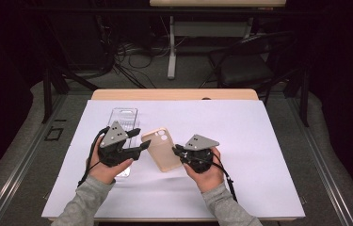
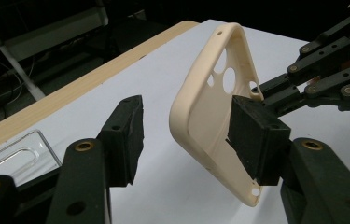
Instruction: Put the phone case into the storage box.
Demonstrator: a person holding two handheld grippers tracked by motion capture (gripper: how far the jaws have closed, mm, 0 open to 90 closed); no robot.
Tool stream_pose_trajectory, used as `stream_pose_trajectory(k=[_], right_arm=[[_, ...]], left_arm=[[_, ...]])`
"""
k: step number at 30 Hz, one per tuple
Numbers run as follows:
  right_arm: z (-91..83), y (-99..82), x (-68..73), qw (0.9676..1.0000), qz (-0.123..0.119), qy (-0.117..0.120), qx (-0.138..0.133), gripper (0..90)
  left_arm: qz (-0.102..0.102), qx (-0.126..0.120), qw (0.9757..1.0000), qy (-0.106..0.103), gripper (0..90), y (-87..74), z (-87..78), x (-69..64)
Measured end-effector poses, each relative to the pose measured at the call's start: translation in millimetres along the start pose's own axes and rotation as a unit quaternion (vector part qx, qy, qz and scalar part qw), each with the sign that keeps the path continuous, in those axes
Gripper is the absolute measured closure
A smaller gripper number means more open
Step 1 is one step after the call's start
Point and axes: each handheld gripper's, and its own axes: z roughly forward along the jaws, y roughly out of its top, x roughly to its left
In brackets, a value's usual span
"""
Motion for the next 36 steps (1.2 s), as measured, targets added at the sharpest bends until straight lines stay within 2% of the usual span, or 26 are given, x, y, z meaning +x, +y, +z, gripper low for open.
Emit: stream_pose_trajectory(k=[11, 23, 27, 36], right_arm=[[0.7, 0.6, 2.9, 1.0000, -0.008, 0.000, 0.002, 83.2], [1.3, 0.8, 5.2, 0.9998, -0.018, -0.005, 0.004, 83.3], [1.4, 0.7, 5.3, 0.9998, -0.019, -0.005, 0.005, 83.3], [2.4, 0.4, 6.4, 0.9998, -0.020, -0.004, 0.006, 83.3]], left_arm=[[0.020, 0.005, 0.9997, 0.016, 50.1, 0.6, -0.5, -1.1], [0.026, 0.025, 0.9992, 0.014, 64.3, 0.1, 0.9, -2.1], [0.033, 0.028, 0.9990, 0.011, 67.7, 0.4, 1.0, -2.2], [0.034, 0.029, 0.9989, 0.012, 72.0, 0.4, 0.5, -2.9]])
